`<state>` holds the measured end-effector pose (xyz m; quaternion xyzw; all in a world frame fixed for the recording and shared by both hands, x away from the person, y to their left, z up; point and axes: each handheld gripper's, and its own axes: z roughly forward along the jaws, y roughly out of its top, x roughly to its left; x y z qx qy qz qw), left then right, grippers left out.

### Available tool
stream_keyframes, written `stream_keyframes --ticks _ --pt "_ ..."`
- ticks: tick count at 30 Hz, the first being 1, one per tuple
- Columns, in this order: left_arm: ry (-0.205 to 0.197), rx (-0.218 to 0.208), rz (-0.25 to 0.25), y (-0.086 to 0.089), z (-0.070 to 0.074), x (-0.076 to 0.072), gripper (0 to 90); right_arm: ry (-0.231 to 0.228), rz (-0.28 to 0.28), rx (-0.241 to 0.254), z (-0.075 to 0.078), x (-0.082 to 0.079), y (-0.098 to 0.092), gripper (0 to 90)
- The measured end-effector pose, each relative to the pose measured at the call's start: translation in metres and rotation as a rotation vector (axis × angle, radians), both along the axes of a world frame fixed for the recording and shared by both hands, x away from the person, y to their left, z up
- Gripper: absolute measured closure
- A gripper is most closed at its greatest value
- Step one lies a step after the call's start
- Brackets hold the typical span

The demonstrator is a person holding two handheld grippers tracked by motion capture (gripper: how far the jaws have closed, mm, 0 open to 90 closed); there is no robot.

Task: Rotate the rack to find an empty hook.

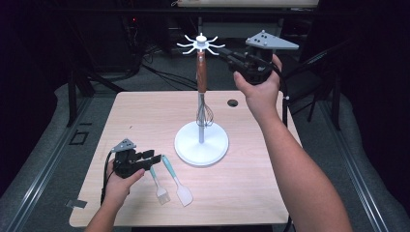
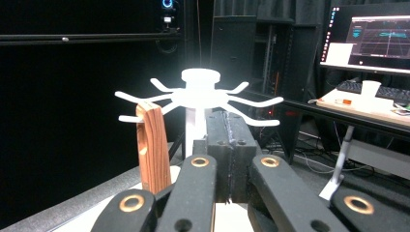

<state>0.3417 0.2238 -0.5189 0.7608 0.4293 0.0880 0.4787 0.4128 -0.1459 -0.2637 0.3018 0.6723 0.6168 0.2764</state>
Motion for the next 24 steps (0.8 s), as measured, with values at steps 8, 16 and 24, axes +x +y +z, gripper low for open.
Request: stream_keyframes --ticks 8,16,24 --pt "0.001 0.003 0.001 0.000 -0.001 0.000 55.5 -0.010 0.025 -0.008 0.000 -0.006 0.011 90.0" --pt "0.006 0.004 0.005 0.002 -0.002 0.001 55.9 -0.026 0.042 -0.025 0.001 -0.013 0.024 90.0" --pt "0.009 0.007 0.005 0.001 -0.002 0.001 56.0 -0.034 0.029 -0.035 0.003 -0.015 0.032 90.0"
